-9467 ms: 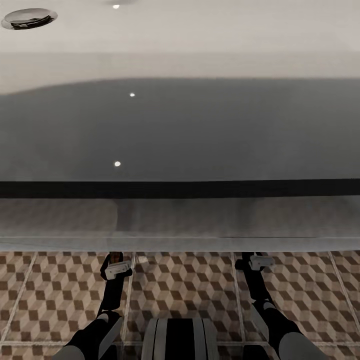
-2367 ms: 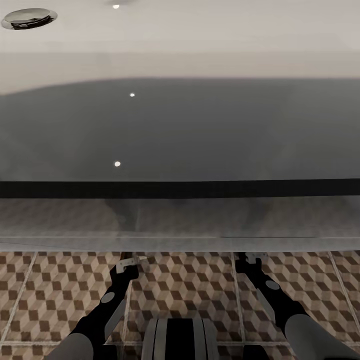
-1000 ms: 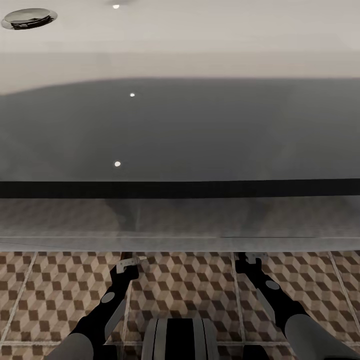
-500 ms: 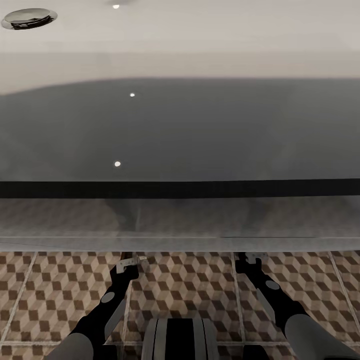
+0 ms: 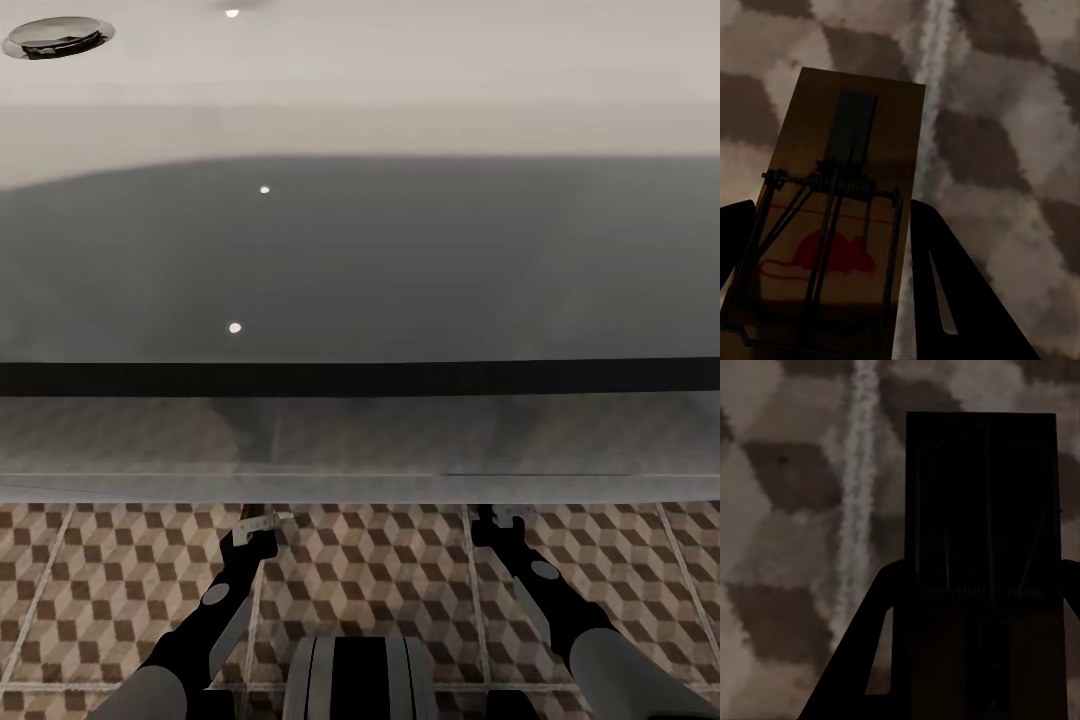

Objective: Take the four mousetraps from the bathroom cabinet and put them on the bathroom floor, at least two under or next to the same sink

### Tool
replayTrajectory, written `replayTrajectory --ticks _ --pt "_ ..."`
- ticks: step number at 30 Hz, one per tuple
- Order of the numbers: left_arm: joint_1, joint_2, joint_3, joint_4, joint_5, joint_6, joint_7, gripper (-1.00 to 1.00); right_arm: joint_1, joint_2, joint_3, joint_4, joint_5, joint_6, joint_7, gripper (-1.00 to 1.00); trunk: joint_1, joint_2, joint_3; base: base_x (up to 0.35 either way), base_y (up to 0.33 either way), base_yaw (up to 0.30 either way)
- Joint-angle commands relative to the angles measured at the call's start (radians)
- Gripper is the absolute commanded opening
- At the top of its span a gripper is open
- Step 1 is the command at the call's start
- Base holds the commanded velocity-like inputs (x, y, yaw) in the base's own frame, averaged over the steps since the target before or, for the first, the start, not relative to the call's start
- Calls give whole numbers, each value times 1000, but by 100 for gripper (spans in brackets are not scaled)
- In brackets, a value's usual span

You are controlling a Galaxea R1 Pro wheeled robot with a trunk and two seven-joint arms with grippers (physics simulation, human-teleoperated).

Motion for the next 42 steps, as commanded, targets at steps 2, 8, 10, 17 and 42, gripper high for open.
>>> replayTrajectory --ticks 2,8,10,17,42 --pt "-1 2 -9 0 4 -2 12 -100 -1 0 0 1 -7 -3 6 -100 0 0 0 0 0 0" --pt "-4 2 -9 -18 4 61 13 -100 0 0 0 2 -8 -3 4 -100 0 0 0 0 0 0" --pt "-4 3 -9 -30 4 84 13 -100 0 0 0 2 -8 -3 5 -100 0 0 0 0 0 0" --pt "-5 7 -9 -75 3 109 13 -100 -1 0 0 2 -6 -5 5 -100 0 0 0 0 0 0" --pt "-15 9 -9 -137 2 116 11 -100 0 0 0 2 -6 -5 5 -100 0 0 0 0 0 0"
